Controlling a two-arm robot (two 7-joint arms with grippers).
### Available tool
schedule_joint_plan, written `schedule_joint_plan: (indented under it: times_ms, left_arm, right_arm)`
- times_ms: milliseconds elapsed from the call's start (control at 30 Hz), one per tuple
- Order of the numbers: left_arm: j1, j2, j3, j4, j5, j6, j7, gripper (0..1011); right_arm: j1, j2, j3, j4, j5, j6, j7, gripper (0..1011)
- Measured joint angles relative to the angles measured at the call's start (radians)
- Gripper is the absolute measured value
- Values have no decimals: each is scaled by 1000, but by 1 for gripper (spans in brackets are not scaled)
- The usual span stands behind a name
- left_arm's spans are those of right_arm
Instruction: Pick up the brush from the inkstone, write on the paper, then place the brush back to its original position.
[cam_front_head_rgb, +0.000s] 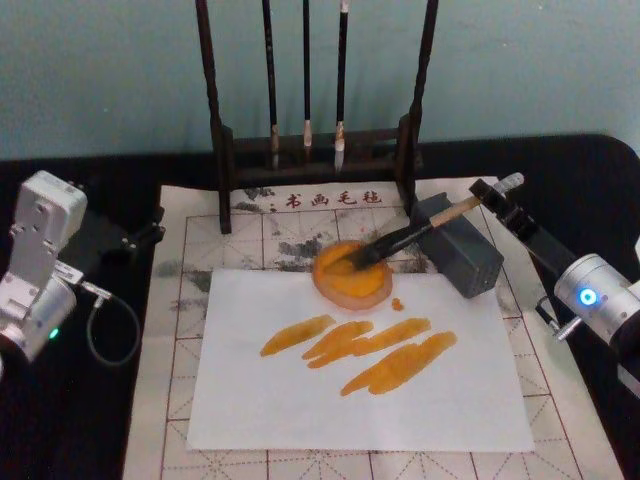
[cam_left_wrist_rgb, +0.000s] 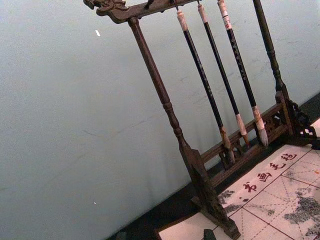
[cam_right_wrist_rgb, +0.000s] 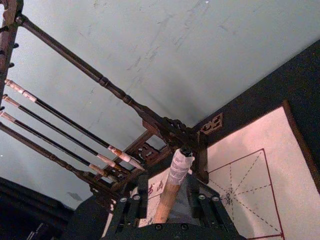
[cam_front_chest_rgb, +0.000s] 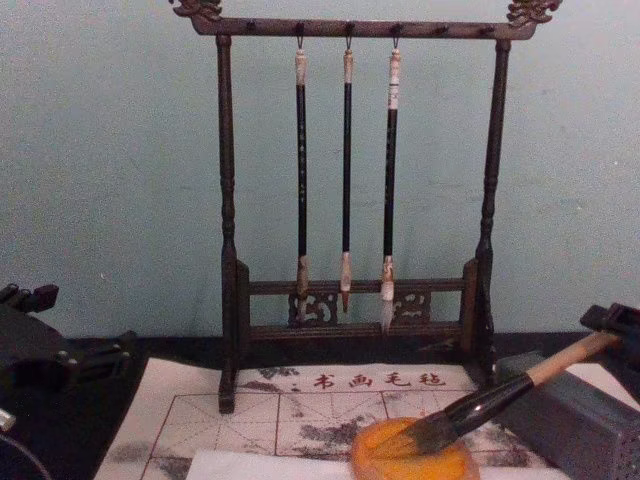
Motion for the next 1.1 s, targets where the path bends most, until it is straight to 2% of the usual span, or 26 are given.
schedule_joint_plan:
  times_ms: [133,167,267,300,333,533,967,1100]
  left_arm:
    - [0,0,0,0,0,0,0,1001]
    - [0,0,0,0,0,0,0,1001]
    - [0,0,0,0,0,0,0,1001]
    - [0,0,0,0,0,0,0,1001]
    - [0,0,0,0,0,0,0,1001]
    - [0,0,0,0,0,0,0,1001]
    - [0,0,0,0,0,0,0,1001]
    - [0,0,0,0,0,0,0,1001]
  right_arm:
    - [0,0,0,0,0,0,0,593]
    - [0,0,0,0,0,0,0,700]
    - [0,0,1,0,0,-1,1,778]
    - [0,0,1,0,0,-1,1,835]
    - [0,0,1,0,0,-1,1,835]
    - [0,0,1,0,1,-1,1,996]
    - [-4,2,4,-6,2,-7,3,1002]
    - [-28,23,9,-39,-10,-27,10,1002]
